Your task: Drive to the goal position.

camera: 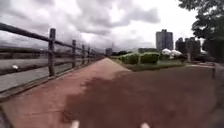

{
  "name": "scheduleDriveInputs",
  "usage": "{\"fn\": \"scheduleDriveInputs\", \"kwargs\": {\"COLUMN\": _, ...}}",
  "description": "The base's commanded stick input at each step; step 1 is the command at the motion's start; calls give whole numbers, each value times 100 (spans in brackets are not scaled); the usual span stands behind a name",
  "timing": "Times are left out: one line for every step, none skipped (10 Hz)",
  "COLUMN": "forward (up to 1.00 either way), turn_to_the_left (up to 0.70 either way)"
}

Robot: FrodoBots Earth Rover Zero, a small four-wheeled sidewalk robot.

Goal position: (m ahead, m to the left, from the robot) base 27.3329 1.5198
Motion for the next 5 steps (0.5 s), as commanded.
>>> {"fn": "scheduleDriveInputs", "kwargs": {"forward": 100, "turn_to_the_left": 0}}
{"fn": "scheduleDriveInputs", "kwargs": {"forward": 100, "turn_to_the_left": 0}}
{"fn": "scheduleDriveInputs", "kwargs": {"forward": 100, "turn_to_the_left": 0}}
{"fn": "scheduleDriveInputs", "kwargs": {"forward": 100, "turn_to_the_left": 0}}
{"fn": "scheduleDriveInputs", "kwargs": {"forward": 100, "turn_to_the_left": 0}}
